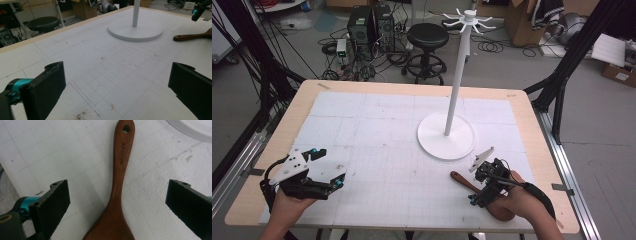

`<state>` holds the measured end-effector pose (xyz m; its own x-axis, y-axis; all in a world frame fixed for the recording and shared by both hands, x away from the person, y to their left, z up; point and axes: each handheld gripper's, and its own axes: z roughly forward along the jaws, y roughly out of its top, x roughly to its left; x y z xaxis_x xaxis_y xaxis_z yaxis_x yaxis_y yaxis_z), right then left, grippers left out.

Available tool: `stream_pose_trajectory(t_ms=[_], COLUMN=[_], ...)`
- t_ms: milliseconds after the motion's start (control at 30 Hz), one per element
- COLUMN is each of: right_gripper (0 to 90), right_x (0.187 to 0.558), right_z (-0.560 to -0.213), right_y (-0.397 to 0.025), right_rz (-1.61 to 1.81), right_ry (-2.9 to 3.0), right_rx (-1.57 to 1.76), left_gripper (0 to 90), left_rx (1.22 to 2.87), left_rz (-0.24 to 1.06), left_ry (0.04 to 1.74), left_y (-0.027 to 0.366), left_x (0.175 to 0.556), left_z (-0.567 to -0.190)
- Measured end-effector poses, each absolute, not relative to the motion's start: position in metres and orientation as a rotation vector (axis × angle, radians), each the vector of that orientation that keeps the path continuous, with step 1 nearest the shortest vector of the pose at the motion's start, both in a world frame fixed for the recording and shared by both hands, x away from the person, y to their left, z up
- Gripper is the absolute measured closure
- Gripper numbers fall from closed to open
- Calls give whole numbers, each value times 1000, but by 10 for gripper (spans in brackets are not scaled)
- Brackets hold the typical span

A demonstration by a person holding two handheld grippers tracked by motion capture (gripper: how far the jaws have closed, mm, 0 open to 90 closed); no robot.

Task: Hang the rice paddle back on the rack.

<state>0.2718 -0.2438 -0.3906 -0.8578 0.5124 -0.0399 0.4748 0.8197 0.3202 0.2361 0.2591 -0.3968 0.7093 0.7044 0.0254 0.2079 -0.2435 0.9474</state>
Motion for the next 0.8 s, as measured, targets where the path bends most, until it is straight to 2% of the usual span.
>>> stream_pose_trajectory(t_ms=[667,733,800], right_gripper=[79,150,150], right_x=[277,278,278], right_z=[-403,-403,-404], right_y=[-236,-235,-234], right_rz=[355,344,339], right_ry=[2902,2906,2904], right_rx=[793,795,800], left_gripper=[17,17,17], left_rx=[1798,1801,1799], left_rz=[554,556,555], left_ry=[723,722,721], left_y=[258,259,259], left_x=[236,236,236], left_z=[-397,-397,-397])
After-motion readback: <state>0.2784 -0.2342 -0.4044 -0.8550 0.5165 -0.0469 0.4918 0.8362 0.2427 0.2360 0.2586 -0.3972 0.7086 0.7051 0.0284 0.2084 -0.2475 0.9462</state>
